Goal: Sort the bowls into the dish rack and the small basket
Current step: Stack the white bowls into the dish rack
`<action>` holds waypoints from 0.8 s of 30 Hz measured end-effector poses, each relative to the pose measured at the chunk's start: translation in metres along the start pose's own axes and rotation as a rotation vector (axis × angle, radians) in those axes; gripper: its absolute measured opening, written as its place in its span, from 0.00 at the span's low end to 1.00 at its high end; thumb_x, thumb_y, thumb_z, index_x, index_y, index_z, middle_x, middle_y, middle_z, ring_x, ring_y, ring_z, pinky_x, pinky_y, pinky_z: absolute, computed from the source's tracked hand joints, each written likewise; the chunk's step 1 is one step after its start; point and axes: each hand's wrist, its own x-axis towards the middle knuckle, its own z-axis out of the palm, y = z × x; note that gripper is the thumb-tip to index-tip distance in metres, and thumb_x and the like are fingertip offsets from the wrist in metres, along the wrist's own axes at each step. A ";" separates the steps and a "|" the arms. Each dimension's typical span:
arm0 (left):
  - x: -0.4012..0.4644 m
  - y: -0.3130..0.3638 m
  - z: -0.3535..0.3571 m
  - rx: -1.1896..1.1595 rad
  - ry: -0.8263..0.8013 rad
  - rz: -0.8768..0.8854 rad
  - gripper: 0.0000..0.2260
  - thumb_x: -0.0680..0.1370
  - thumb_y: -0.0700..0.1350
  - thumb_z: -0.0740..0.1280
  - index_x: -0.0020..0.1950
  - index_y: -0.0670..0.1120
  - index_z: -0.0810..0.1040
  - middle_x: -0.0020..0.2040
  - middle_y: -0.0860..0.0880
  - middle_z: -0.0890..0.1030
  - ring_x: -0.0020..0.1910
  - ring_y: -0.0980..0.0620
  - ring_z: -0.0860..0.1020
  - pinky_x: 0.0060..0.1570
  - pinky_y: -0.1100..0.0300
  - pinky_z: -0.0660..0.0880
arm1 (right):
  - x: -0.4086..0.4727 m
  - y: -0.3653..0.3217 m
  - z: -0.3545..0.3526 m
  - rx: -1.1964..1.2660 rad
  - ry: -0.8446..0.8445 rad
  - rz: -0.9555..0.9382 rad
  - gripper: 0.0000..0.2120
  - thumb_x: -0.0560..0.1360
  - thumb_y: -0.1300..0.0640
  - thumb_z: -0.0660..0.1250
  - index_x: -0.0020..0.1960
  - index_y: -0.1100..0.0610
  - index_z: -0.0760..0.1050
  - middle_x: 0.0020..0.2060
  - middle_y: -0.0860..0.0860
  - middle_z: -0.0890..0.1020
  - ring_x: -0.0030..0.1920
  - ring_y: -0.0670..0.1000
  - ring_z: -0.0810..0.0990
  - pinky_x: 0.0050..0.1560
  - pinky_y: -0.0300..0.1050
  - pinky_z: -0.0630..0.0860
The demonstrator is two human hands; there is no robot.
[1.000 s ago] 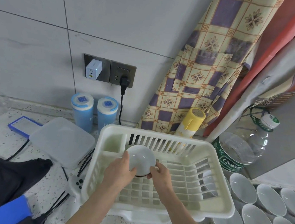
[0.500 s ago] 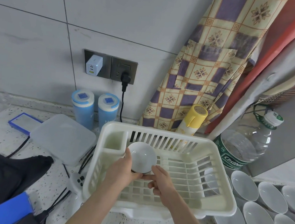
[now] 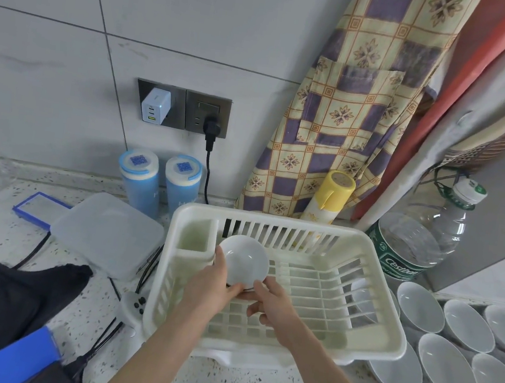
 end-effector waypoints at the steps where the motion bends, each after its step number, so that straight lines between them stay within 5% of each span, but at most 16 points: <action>1: 0.000 0.000 0.000 -0.001 -0.003 -0.002 0.42 0.79 0.58 0.65 0.80 0.45 0.41 0.65 0.43 0.76 0.56 0.46 0.80 0.48 0.55 0.76 | 0.000 0.000 0.000 0.003 -0.001 0.000 0.11 0.81 0.52 0.57 0.61 0.54 0.72 0.44 0.50 0.87 0.31 0.48 0.79 0.26 0.35 0.64; 15: 0.002 -0.002 0.002 -0.016 -0.003 -0.013 0.40 0.79 0.58 0.63 0.80 0.45 0.41 0.63 0.44 0.78 0.55 0.45 0.80 0.44 0.57 0.73 | -0.003 -0.004 0.002 0.073 -0.063 0.007 0.13 0.79 0.50 0.64 0.63 0.48 0.73 0.50 0.50 0.86 0.38 0.48 0.80 0.27 0.36 0.65; 24: -0.003 -0.001 -0.004 -0.228 0.075 0.034 0.32 0.80 0.56 0.62 0.79 0.49 0.53 0.48 0.46 0.82 0.44 0.49 0.81 0.42 0.56 0.76 | -0.011 -0.013 0.000 -0.102 0.059 -0.015 0.09 0.82 0.46 0.54 0.57 0.47 0.68 0.43 0.49 0.85 0.27 0.43 0.78 0.27 0.36 0.67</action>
